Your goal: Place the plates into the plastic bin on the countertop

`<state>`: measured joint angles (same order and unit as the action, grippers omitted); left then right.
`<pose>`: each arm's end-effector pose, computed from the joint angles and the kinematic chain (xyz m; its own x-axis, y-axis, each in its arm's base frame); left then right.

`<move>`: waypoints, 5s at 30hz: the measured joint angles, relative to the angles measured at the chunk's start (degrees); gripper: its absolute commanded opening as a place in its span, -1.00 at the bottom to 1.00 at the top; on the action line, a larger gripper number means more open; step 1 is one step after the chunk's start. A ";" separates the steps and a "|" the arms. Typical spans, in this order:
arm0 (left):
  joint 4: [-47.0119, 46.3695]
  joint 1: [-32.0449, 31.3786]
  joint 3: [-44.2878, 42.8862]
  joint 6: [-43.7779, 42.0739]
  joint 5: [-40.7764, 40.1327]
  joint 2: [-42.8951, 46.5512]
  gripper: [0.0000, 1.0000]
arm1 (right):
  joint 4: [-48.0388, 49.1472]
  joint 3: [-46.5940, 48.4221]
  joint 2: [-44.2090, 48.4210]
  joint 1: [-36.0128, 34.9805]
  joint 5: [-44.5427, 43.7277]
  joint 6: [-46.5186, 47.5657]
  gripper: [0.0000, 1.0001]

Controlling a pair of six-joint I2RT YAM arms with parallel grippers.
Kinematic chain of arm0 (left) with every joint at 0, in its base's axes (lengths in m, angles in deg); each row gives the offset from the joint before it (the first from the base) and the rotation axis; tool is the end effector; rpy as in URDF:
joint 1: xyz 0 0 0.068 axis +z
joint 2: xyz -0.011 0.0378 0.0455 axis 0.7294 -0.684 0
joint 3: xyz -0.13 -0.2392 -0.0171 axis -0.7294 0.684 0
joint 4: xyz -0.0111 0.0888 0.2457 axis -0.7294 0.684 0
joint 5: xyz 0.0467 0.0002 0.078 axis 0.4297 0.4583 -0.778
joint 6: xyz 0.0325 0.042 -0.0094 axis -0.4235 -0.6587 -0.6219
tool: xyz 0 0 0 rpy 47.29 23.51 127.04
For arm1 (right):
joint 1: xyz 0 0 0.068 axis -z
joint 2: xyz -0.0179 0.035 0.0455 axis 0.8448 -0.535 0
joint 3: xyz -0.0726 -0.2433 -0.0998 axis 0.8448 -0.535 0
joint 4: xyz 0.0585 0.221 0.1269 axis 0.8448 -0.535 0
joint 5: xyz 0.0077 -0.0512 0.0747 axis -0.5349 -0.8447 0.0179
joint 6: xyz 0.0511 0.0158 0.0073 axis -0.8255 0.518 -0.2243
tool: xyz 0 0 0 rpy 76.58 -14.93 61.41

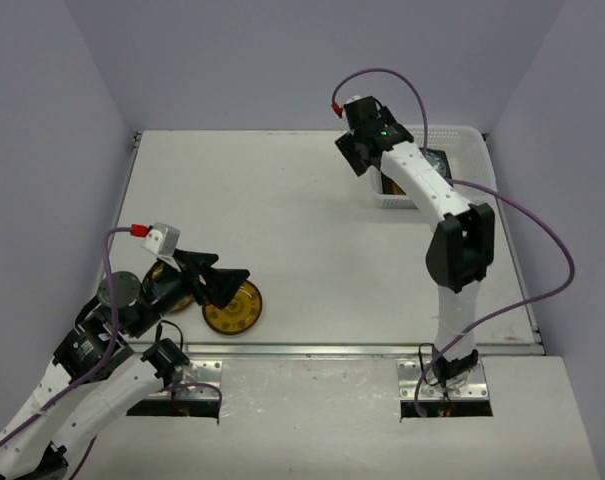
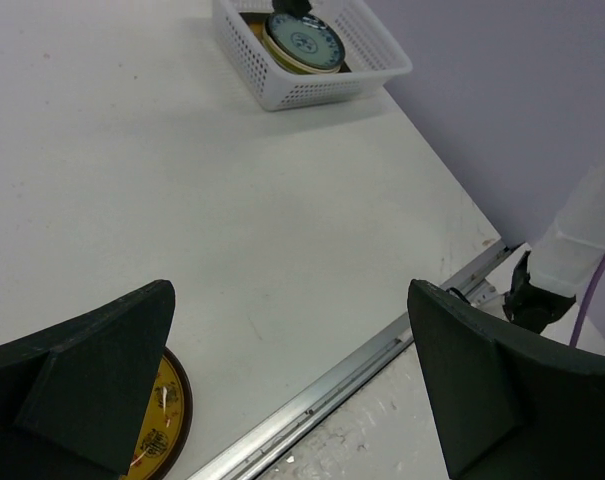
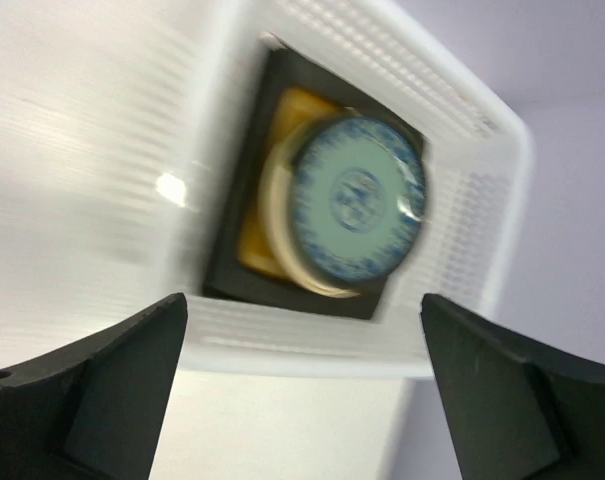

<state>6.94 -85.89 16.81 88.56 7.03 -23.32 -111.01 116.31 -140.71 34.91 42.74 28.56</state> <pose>0.0640 -0.0511 0.3375 -0.3385 -0.2215 -0.9145 0.5250 0.7621 -0.3789 0.4395 0.1624 0.2960 -0.6614 -0.4662 -0.5875 -0.1031 0.8324 -0.5445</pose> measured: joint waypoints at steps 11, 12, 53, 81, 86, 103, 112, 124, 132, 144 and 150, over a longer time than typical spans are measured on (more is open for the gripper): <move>1.65 2.67 -0.04 2.52 -12.00 6.50 1.00 | 27.27 -43.92 32.82 -12.08 48.50 -32.34 0.98; 1.77 2.69 -0.04 2.73 -12.54 6.44 1.00 | 30.71 -47.80 30.92 -14.30 50.98 -35.29 0.98; 2.56 2.73 -0.04 4.19 -15.36 6.29 1.00 | 69.01 -65.76 10.18 -25.96 56.16 -71.59 -1.00; 2.51 2.73 -0.04 4.12 -13.04 3.17 1.00 | 47.93 -51.09 17.75 38.72 44.59 -78.78 -1.00; 2.51 2.73 -0.02 4.10 -11.89 2.72 1.00 | 49.88 -49.63 12.41 39.00 44.46 -82.96 -0.81; 2.46 2.74 -0.02 3.48 -11.02 -0.45 1.00 | 56.71 -52.97 21.36 38.96 48.31 -85.32 0.98; 2.68 2.78 -0.02 3.59 -13.48 -3.41 1.00 | 55.40 -57.86 26.10 36.61 53.97 -81.10 0.97; 5.64 3.70 -0.38 7.44 -24.08 -5.74 1.00 | 73.64 -69.26 35.12 -4.25 63.45 -65.07 0.98; 6.55 3.80 -2.67 5.82 -30.35 -6.51 1.00 | 80.44 -60.34 4.40 -20.73 66.97 -73.67 0.98; 12.57 4.21 -2.94 11.33 -42.84 -9.69 1.00 | 63.15 -21.89 -19.74 -34.49 57.65 -77.27 0.67; 14.14 6.42 -3.50 12.28 -44.19 -14.16 1.00 | 60.75 -14.07 -25.25 -35.24 52.51 -80.99 0.08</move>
<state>21.08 -79.47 13.31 100.84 -37.16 -37.48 -50.26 102.24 -165.96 -0.32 95.25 -52.44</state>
